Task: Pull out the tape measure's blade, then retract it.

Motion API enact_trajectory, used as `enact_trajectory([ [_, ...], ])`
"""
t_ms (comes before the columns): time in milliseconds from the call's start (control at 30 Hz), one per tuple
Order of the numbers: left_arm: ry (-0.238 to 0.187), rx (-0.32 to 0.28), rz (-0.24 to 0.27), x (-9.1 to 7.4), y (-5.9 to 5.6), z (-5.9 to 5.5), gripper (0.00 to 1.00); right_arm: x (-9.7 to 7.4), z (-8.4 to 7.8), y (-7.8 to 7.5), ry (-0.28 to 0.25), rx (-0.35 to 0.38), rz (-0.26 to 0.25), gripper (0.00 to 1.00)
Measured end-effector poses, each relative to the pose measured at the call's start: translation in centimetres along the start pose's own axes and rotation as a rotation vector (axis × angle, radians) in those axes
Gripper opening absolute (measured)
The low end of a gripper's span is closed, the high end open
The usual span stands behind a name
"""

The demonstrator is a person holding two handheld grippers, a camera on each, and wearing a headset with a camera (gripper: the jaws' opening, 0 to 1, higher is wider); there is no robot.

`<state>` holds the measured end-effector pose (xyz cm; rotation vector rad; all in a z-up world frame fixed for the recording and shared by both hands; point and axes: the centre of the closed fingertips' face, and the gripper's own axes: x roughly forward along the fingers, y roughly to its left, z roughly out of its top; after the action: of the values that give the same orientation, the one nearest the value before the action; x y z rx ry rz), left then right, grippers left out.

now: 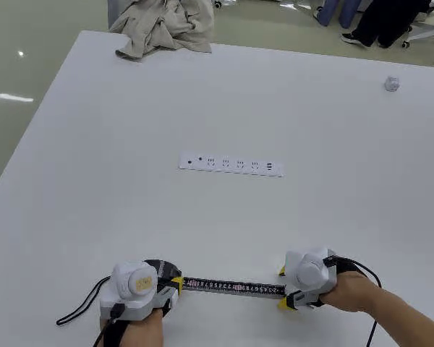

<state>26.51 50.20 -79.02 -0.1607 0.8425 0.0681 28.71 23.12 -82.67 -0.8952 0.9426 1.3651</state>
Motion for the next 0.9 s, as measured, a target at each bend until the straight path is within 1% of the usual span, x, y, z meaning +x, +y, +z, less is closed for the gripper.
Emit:
enact_trajectory([
  [100,0.002,-0.007,-0.001,0.00,-0.10,0.09,0.70,-0.06,-0.02,-0.09,0.004,-0.014,-0.003,0.35],
  [233,0.001,-0.008,0.000,0.06,-0.19,0.14,0.69,0.01,-0.19,-0.18,0.011,-0.016,0.000,0.33],
  [333,0.000,-0.009,-0.002,0.15,-0.28,0.12,0.68,-0.02,-0.23,-0.22,0.015,-0.028,-0.001,0.28],
  [467,0.006,-0.002,-0.007,0.27,-0.46,-0.07,0.66,-0.06,-0.21,-0.31,0.018,-0.027,-0.007,0.26],
  [567,0.006,-0.010,-0.008,0.20,-0.51,-0.09,0.66,0.01,-0.22,-0.21,0.026,-0.034,-0.009,0.26],
  [767,0.002,-0.016,-0.012,0.34,-0.54,-0.15,0.65,-0.06,-0.19,0.05,0.027,-0.042,-0.006,0.22],
  [900,0.002,-0.021,-0.015,0.30,-0.71,-0.19,0.63,-0.02,-0.16,0.33,0.026,-0.047,-0.001,0.17],
])
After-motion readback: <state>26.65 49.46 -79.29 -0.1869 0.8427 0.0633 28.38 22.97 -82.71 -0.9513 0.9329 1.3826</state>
